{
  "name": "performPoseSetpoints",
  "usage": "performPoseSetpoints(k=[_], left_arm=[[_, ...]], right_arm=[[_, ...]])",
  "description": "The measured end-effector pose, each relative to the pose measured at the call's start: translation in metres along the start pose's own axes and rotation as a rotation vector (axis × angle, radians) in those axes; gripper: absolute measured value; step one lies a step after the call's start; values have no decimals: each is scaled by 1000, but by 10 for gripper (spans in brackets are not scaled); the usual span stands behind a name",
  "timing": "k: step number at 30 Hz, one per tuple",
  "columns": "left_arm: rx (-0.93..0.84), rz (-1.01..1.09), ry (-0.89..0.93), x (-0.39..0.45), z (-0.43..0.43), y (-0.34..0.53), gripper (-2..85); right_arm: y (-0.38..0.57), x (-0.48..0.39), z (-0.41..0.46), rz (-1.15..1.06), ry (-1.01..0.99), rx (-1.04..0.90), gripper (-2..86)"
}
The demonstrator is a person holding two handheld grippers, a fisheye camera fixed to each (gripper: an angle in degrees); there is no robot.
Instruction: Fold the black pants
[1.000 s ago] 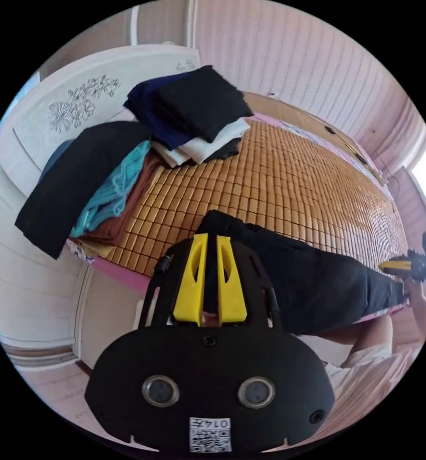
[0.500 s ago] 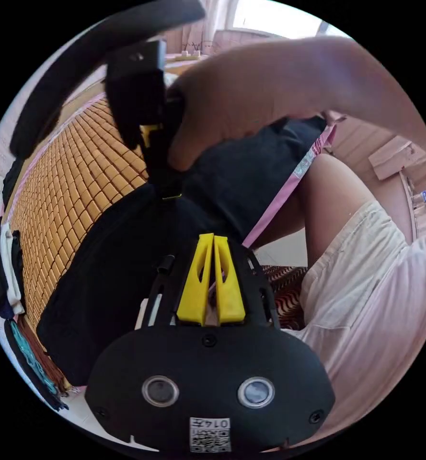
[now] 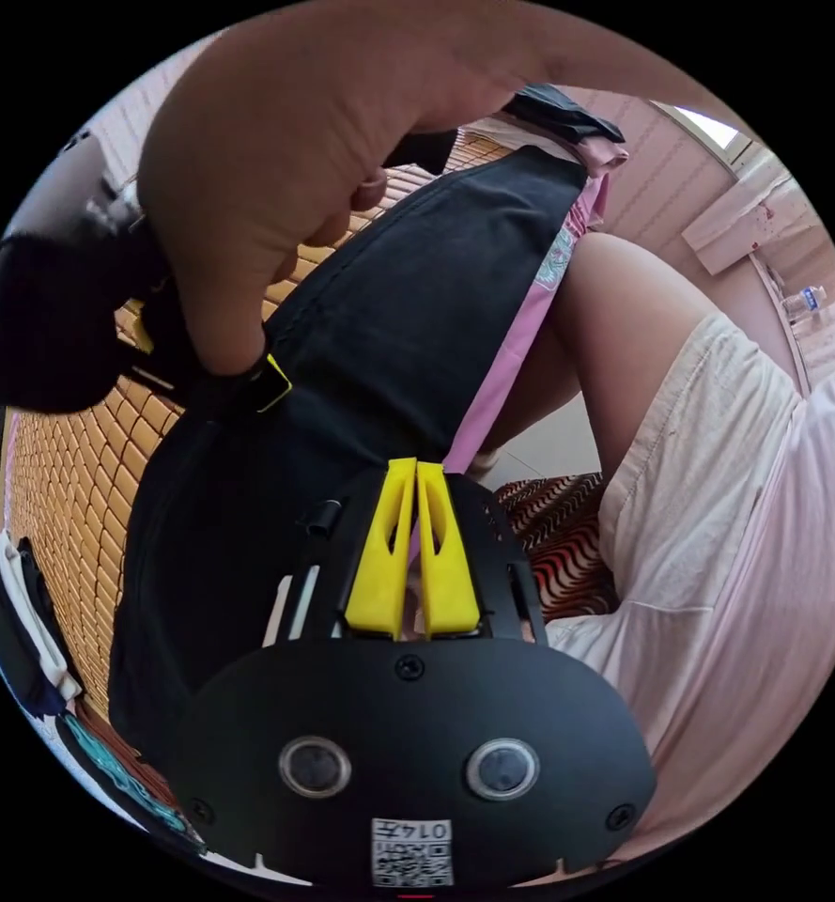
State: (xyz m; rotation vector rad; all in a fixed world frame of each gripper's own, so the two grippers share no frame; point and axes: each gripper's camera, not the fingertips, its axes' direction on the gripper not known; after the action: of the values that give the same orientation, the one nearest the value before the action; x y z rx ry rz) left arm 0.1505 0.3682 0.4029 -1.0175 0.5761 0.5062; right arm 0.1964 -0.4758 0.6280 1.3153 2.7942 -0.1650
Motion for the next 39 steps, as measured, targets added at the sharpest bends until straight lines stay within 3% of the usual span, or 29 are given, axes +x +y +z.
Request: performPoseSetpoints(k=[7,14,18,21,25,31,39], left_arm=[[-72,122,-159,27,19,-21,-8],[-25,41,-67,17,22,-24,-9],[29,-23,-106,22,10,-18,-9],[101,-69,-119,26,-3,-13,-6],[140,-91,-120,30,-9,-13,5],[115,-44,-72,41,2,-27,57],[63,-65,-68,38,8,-46,92]], right_arm=[[15,-7,18,-21,48,-19,-5],[55,-6,39,12,39,29,-6],[109,-13,54,89,89,182,-9],[148,-16,65,185,144,151,-8],[226,-26,64,249,155,281,-1],[322,-27,102,363,117,271,67],[433,-14,168,529,21,276,90]])
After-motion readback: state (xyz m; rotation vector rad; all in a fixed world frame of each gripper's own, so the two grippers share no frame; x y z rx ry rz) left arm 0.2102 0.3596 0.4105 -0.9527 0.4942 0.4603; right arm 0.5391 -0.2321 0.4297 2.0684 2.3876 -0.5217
